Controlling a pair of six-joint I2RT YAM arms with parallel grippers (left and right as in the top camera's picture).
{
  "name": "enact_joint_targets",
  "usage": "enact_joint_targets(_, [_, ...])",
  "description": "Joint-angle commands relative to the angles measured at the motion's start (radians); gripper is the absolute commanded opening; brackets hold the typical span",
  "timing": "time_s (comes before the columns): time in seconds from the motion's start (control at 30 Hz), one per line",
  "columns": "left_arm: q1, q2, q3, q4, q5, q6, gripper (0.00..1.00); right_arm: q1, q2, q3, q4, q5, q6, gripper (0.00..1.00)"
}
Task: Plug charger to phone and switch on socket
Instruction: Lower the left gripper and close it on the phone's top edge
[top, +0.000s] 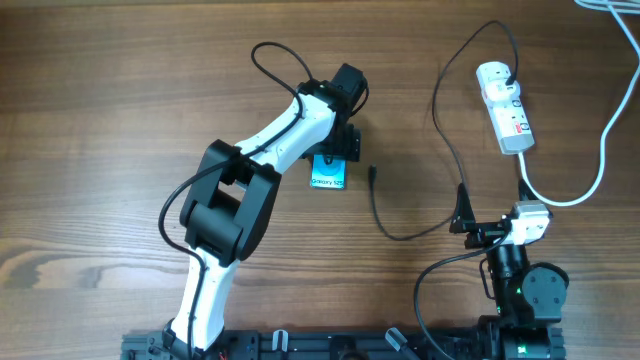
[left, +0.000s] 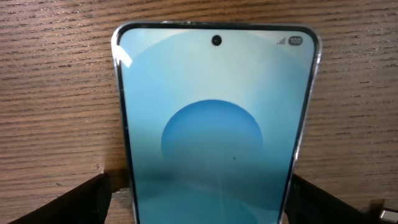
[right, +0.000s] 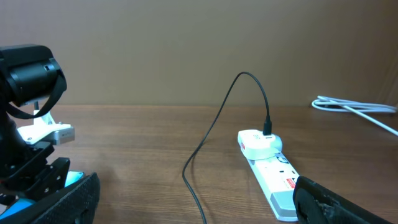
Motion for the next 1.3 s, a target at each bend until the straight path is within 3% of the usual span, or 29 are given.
enact_joint_targets(0.0, [0.004, 0.041, -0.019, -0.011, 0.054, -0.006, 1.0, 0.005, -0.005, -0.001, 0.003, 0.01, -0.012, 1.0])
enact_joint_targets(0.7, [-0.051, 0.041, -0.019, -0.024, -0.015, -0.059, 1.0, 0.005, -0.005, -0.001, 0.003, 0.01, -0.012, 1.0])
enact_joint_targets(0.83, [-0.051, 0.041, -0.019, -0.02, -0.019, -0.059, 0.94, 0.005, -0.005, -0.001, 0.003, 0.01, -0.012, 1.0])
enact_joint_targets(0.93, [-0.048, 0.041, -0.019, -0.01, -0.061, -0.059, 0.95, 0.005, -0.005, -0.001, 0.003, 0.01, -0.012, 1.0])
enact_joint_targets(0.97, [-0.047, 0.041, -0.019, -0.001, -0.066, -0.058, 1.0, 0.005, -0.005, -0.001, 0.003, 0.01, -0.012, 1.0])
enact_joint_targets(1.13, [-0.035, 0.041, -0.019, 0.012, -0.071, -0.058, 1.0, 0.005, -0.005, -0.001, 0.003, 0.01, -0.012, 1.0])
enact_joint_targets(1.27, [-0.031, 0.041, -0.019, 0.01, -0.071, -0.058, 0.87, 0.005, -0.005, -0.001, 0.003, 0.01, -0.012, 1.0])
